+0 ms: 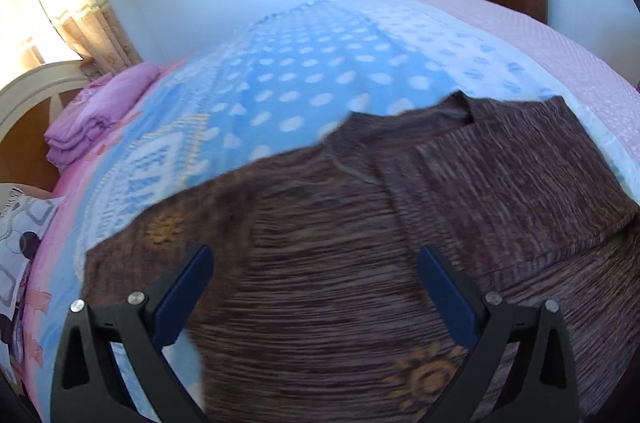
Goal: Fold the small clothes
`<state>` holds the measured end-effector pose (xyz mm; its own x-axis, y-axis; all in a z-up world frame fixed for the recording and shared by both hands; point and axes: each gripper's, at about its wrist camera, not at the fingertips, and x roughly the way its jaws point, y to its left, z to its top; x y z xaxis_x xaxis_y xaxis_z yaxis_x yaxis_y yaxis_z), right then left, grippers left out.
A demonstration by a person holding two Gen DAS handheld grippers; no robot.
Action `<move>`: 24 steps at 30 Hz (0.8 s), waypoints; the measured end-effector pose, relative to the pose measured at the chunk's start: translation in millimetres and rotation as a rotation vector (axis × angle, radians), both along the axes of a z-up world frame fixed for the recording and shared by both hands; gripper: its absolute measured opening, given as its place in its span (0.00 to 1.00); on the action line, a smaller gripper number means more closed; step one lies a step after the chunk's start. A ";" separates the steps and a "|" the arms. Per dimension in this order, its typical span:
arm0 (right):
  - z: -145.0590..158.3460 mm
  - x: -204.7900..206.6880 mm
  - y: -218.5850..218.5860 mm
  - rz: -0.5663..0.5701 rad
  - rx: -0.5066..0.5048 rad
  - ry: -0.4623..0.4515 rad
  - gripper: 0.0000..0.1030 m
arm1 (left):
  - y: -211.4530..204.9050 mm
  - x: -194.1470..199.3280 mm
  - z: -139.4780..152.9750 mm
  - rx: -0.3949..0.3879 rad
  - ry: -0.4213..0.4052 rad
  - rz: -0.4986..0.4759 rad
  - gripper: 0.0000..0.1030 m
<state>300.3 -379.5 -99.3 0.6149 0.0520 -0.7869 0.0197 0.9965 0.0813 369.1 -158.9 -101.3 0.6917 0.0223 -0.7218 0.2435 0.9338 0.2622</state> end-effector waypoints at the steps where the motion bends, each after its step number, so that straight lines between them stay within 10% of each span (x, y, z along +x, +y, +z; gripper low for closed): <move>1: -3.4 -0.2 -4.0 -0.020 -0.019 0.003 0.64 | -7.0 0.4 -4.0 0.017 -0.008 0.001 1.00; 7: -22.9 24.8 -24.9 -0.092 -0.081 0.025 0.64 | -27.1 12.1 -36.6 0.186 -0.053 0.057 1.00; 16: -9.6 8.5 -32.2 -0.175 -0.113 -0.004 0.67 | -8.6 16.3 -37.6 0.130 -0.029 0.074 1.00; 24: 17.8 47.7 21.8 0.115 0.044 -0.126 0.68 | 0.7 14.2 -34.0 0.066 -0.019 0.084 1.00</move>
